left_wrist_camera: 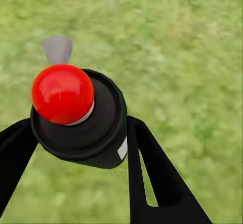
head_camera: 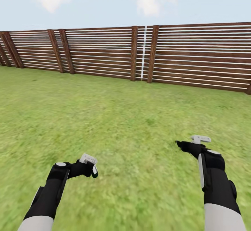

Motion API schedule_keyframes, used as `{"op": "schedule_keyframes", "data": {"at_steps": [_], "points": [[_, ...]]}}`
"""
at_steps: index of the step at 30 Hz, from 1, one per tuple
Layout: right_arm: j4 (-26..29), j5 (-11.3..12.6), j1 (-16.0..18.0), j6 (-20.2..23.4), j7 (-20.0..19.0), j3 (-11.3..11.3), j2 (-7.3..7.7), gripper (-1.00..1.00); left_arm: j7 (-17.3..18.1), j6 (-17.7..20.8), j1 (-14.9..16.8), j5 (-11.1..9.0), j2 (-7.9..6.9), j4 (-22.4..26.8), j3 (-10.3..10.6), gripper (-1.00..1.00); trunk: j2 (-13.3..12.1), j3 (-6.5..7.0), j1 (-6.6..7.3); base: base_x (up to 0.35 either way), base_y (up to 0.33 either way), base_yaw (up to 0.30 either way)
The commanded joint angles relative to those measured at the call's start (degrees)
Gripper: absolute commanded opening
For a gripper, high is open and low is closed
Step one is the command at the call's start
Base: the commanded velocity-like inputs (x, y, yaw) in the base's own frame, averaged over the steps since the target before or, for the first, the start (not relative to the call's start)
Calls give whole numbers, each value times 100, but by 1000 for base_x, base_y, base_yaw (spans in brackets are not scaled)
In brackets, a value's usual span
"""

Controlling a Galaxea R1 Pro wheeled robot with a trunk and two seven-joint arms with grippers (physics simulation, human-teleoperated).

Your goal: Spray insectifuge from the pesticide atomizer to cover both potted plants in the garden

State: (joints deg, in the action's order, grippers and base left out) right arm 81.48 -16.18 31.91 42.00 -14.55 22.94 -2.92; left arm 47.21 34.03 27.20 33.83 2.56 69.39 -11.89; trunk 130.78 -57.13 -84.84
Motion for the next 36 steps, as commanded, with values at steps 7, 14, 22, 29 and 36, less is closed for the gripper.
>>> {"op": "schedule_keyframes", "data": {"at_steps": [7, 14, 22, 29, 36], "points": [[-468, -52, 8, -5, 1702, 8, -23, 100, 55, 25, 4, 36, 21, 8, -15, -100, 2, -6, -3, 347, 0, 0], [-873, -53, 7, -1515, 2996, -300, -40, 100, 52, 25, 5, 36, 42, 13, -15, -100, 2, -6, -3, 347, 0, 0], [-565, 301, 8, -1673, 2790, -1307, -31, 100, 56, 25, 4, 36, 42, 13, -16, -100, 2, -6, -3, 347, 0, 0], [-259, 1797, 1, -1678, 1327, -1284, 53, 100, 52, 25, 1, 36, 42, 13, -18, -100, 2, -6, -3, 348, 0, 0], [-240, 1892, -28, -1682, 612, -1187, 500, 100, 51, 25, 4, 36, 42, 13, -24, -100, 2, -6, -3, 347, 0, 0]]}}
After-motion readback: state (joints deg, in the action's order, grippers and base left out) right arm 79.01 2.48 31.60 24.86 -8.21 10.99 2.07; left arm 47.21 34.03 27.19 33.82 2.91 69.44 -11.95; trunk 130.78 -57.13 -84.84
